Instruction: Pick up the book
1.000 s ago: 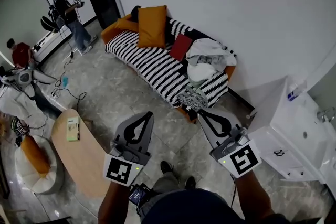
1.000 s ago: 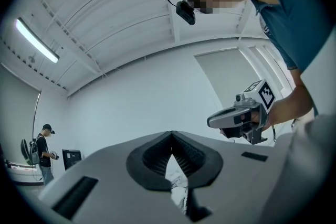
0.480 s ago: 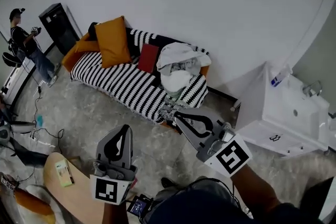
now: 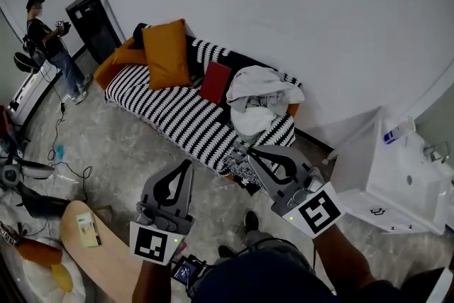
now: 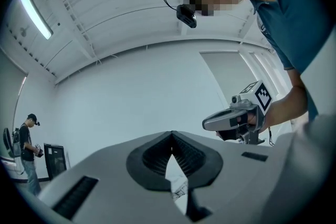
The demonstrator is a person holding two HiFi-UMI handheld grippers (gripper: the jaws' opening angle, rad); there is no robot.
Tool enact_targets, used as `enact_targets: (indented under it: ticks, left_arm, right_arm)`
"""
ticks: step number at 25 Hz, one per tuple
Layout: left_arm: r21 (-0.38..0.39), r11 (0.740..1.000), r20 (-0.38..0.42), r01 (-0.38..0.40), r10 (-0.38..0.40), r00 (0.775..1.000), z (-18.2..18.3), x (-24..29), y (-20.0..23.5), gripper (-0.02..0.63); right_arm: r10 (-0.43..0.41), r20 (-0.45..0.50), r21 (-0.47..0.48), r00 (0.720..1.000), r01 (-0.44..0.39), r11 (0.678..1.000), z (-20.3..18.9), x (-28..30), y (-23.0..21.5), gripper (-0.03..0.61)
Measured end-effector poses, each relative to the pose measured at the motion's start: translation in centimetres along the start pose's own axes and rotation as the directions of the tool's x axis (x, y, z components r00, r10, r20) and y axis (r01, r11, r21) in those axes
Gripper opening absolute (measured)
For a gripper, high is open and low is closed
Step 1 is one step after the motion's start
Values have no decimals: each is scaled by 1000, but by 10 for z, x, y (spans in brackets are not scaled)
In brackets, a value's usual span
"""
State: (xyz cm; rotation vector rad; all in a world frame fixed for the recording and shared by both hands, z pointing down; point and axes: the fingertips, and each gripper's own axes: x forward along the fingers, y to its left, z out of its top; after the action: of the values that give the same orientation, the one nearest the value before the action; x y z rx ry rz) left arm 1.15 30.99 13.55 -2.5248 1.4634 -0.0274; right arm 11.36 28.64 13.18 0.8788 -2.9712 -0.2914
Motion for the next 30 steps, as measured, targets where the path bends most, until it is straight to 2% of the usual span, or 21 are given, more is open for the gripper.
enact_targets:
  ticks: [6, 10, 15, 20, 30]
  left_arm:
    - [34, 998, -24, -45, 46, 999, -8, 53, 21, 5]
    - [16, 997, -22, -79, 79, 997, -14, 77, 38, 5]
    - [22, 996, -50, -86, 87, 995, -25, 94, 65, 5]
    - [11, 997, -50, -72, 72, 996, -41, 107, 104, 5]
    - [-16, 1000, -16, 3, -3, 1000, -62, 116, 206, 5]
  right_arm:
    - [59, 31, 1, 998, -59, 998, -12, 30, -54, 14]
    - [90, 39, 8, 995, -90, 996, -21, 52, -78, 14]
    - [108, 40, 30, 993, -109, 994, -31, 83, -93, 14]
    - [95, 28, 37, 995, -96, 995, -40, 124, -99, 14]
    - [9, -5, 6, 1000, -9, 1000, -45, 222, -108, 14]
